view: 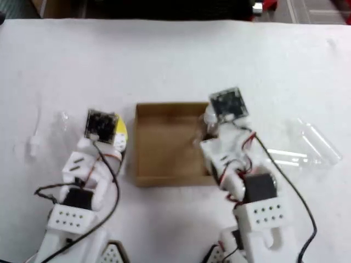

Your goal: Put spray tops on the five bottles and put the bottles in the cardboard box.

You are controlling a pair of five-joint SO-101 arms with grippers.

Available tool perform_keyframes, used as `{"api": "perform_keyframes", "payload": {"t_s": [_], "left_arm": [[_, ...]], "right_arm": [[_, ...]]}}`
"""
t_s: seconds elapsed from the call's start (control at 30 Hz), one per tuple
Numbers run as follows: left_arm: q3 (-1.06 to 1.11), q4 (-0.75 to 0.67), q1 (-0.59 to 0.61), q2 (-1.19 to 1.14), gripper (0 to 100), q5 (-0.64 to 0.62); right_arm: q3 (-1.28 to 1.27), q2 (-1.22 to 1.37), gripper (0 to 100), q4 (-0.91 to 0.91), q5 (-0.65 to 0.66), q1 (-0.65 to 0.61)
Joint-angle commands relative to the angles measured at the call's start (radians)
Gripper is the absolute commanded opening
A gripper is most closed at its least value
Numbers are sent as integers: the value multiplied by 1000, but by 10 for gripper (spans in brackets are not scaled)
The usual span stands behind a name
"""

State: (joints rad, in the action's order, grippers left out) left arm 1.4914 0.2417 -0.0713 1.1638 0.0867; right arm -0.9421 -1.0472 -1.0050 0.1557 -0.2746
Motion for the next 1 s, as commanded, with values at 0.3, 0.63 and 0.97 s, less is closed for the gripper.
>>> {"api": "perform_keyframes", "payload": {"t_s": [0.3,0.63,0.97], "left_arm": [[-11,-18,-15,25,24,3],[-12,-18,-18,25,24,3],[-11,-17,-47,22,24,8]], "right_arm": [[-222,79,227,415,9,-51],[-236,160,226,484,9,1],[-235,271,223,595,9,-2]]}}
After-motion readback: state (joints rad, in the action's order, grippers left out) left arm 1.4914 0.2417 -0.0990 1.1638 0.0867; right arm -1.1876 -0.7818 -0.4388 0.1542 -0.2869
